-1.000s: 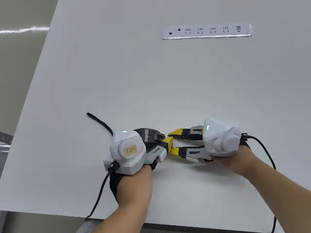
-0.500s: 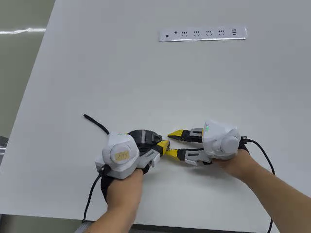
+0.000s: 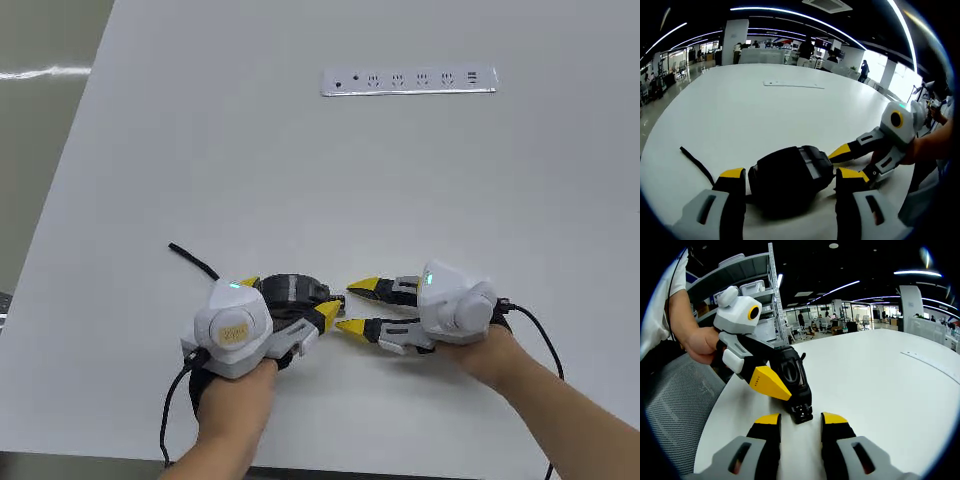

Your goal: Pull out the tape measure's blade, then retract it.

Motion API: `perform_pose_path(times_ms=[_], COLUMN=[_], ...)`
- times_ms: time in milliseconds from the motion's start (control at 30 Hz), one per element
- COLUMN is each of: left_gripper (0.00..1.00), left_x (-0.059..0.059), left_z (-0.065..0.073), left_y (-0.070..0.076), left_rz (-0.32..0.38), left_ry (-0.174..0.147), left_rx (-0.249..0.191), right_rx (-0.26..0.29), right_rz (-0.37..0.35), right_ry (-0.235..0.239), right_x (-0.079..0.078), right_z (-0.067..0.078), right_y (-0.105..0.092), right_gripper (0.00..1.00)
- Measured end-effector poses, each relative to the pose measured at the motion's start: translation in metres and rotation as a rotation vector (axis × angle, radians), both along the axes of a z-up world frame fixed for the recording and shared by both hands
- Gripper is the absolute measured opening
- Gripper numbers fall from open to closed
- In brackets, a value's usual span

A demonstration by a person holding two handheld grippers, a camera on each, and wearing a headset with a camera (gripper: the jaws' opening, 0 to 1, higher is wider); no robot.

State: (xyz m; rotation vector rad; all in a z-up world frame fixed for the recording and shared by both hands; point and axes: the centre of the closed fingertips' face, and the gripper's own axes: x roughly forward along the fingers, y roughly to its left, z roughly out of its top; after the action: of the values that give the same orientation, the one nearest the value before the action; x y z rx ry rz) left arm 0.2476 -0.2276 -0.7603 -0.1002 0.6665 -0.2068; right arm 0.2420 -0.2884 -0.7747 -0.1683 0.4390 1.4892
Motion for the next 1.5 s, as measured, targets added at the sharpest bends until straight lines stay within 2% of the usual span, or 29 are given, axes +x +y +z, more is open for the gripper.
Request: perform_pose_path(times_ms=[100, 300, 433, 767, 967, 1267, 1500], left_gripper=[0.72, 0.73, 0.72, 0.73, 0.73, 0.72, 0.72], left_x=[0.0, -0.001, -0.003, -0.013, -0.021, -0.027, -0.033], left_z=[0.002, 0.004, 0.007, 0.01, 0.01, 0.015, 0.015], left_y=[0.001, 0.001, -0.001, 0.008, 0.012, 0.016, 0.019], left_rz=[-0.015, -0.032, -0.07, -0.1, -0.133, -0.165, -0.173], left_ry=[-0.008, -0.017, -0.034, -0.058, -0.062, -0.077, -0.071], left_rx=[0.006, -0.012, -0.001, -0.003, 0.015, 0.012, 0.009], right_rx=[0.0, 0.001, -0.003, -0.01, -0.027, -0.027, -0.031], right_rz=[-0.01, -0.037, -0.065, -0.136, -0.168, -0.201, -0.227], right_ry=[-0.004, -0.003, -0.002, 0.0, -0.007, -0.009, -0.026], right_x=[0.0, -0.002, -0.003, -0.003, -0.007, -0.011, -0.013], right_z=[0.001, 0.006, 0.008, 0.019, 0.018, 0.023, 0.027], right_y=[-0.001, -0.003, -0.005, -0.018, -0.025, -0.034, -0.041], right_gripper=[0.31, 0.31, 0.32, 0.35, 0.36, 0.38, 0.39])
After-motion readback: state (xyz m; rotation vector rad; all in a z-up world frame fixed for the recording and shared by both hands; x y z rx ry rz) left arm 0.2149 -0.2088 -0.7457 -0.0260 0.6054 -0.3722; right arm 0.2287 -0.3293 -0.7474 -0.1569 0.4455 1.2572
